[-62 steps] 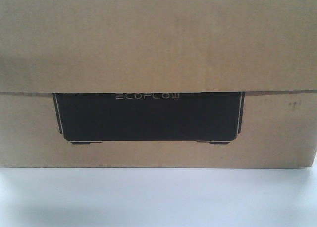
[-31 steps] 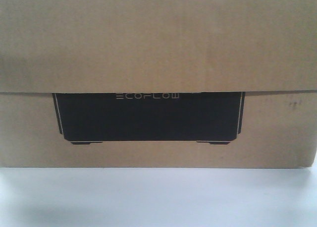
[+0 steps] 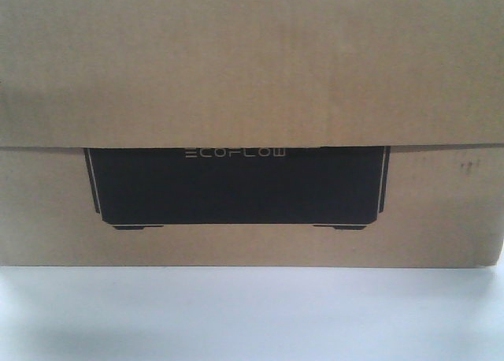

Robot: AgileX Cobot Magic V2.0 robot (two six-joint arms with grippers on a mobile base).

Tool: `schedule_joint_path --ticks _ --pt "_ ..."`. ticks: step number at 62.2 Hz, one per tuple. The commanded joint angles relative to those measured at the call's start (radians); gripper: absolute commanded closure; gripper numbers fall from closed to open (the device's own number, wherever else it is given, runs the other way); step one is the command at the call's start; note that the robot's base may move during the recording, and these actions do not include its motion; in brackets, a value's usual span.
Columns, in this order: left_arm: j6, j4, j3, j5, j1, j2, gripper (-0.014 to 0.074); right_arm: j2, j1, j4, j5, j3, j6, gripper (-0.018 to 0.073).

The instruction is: Grab box from left shelf to table start

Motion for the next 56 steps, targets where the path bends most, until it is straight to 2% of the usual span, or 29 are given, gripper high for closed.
schedule_joint_path --ticks 1,24,28,34,39,45,52,54,56 --pt "-0.004 -0.002 -0.03 -0.091 0.001 0.007 0.0691 -0.013 -0.007 -0.011 -0.091 -0.018 -0.005 0.051" --pt "0.006 -0.008 -0.006 -0.094 0.001 0.001 0.0691 -0.013 -0.007 -0.011 -0.091 -0.018 -0.005 0.051" --pt "0.023 -0.008 0.026 -0.13 0.019 -0.029 0.0691 -0.013 -0.007 -0.011 -0.09 -0.018 -0.005 0.051" --pt "0.097 -0.029 0.112 -0.231 0.064 -0.105 0.0691 -0.013 -0.007 -0.011 -0.09 -0.018 -0.005 0.051" --pt "0.119 -0.049 0.188 -0.261 0.095 -0.175 0.0691 -0.013 -0.007 -0.011 -0.089 -0.018 -0.005 0.051" --pt "0.119 -0.054 0.266 -0.262 0.12 -0.243 0.0691 -0.013 -0.007 -0.011 -0.089 -0.018 -0.005 0.051" --pt "0.119 -0.054 0.343 -0.276 0.116 -0.295 0.0691 -0.013 -0.007 -0.011 -0.088 -0.018 -0.005 0.051" --pt "0.119 -0.049 0.337 -0.207 0.115 -0.308 0.0691 -0.013 -0.007 -0.011 -0.088 -0.018 -0.005 0.051" --pt "0.119 -0.043 0.338 -0.193 0.115 -0.315 0.0691 -0.013 -0.007 -0.011 -0.088 -0.018 -0.005 0.051"
